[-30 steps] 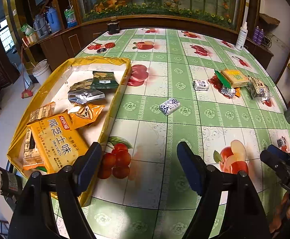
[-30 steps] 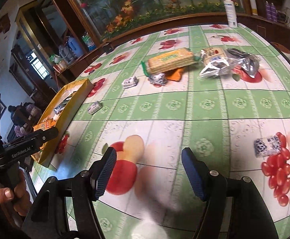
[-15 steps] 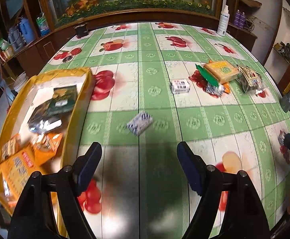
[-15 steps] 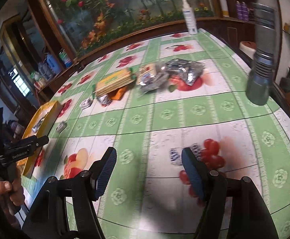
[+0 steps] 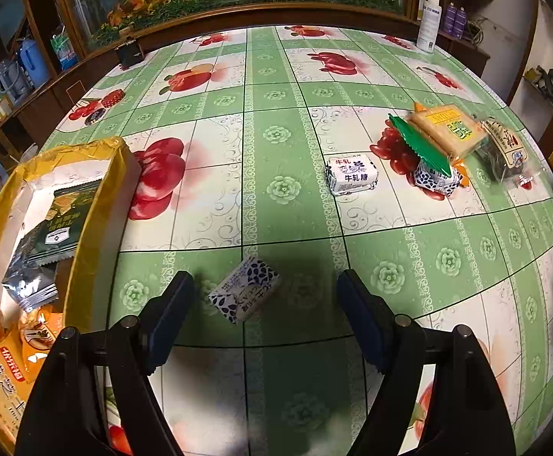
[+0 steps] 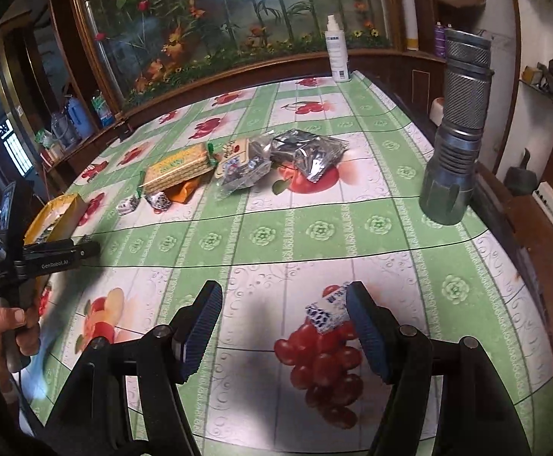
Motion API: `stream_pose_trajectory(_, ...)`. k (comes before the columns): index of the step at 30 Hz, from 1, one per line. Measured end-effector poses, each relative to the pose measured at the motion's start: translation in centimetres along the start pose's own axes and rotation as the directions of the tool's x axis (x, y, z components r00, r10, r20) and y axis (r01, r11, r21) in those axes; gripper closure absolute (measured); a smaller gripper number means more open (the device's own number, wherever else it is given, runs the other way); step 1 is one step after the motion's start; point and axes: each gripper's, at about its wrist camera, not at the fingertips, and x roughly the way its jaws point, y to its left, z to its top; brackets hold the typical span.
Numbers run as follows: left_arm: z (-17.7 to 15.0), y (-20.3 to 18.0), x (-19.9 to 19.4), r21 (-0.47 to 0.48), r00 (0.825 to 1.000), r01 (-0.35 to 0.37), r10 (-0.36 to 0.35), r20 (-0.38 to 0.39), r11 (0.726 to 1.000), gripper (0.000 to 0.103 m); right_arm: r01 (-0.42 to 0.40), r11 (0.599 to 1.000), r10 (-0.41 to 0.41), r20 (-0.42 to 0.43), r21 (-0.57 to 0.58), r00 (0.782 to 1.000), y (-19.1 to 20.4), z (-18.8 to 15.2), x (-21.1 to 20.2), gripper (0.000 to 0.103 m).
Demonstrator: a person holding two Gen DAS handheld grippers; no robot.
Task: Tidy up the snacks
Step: 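Grasp a small white patterned box with the left tool while the right tool grasps another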
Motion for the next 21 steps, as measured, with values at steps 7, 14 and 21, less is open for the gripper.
stream_pose_trajectory(7,-0.2,0.3,-0.3,-0.017,0.998,0.063,-0.062,0.02,0.998,0.061,0.051,0.999,-0.051,-0.082,-0.005,0.995,-0.9,-0.6,2.1,0.042)
stream_pose_trajectory(14,-1.0,0.7,-1.1,-0.049,0.984,0.175,-0.174,0.025,0.983,0.085,0.05,0.997,-0.054,-0.079,-0.053,0.995,0.4,-0.8,2.2,0.069)
stream_pose_trajectory(21,-2.3,0.8,-2.3,-0.059,0.979,0.202,-0.2,0.029,0.978,0.086,-0.058,0.997,0.053,-0.087,-0.051,0.995,2.3,-0.8,2.3,0.069)
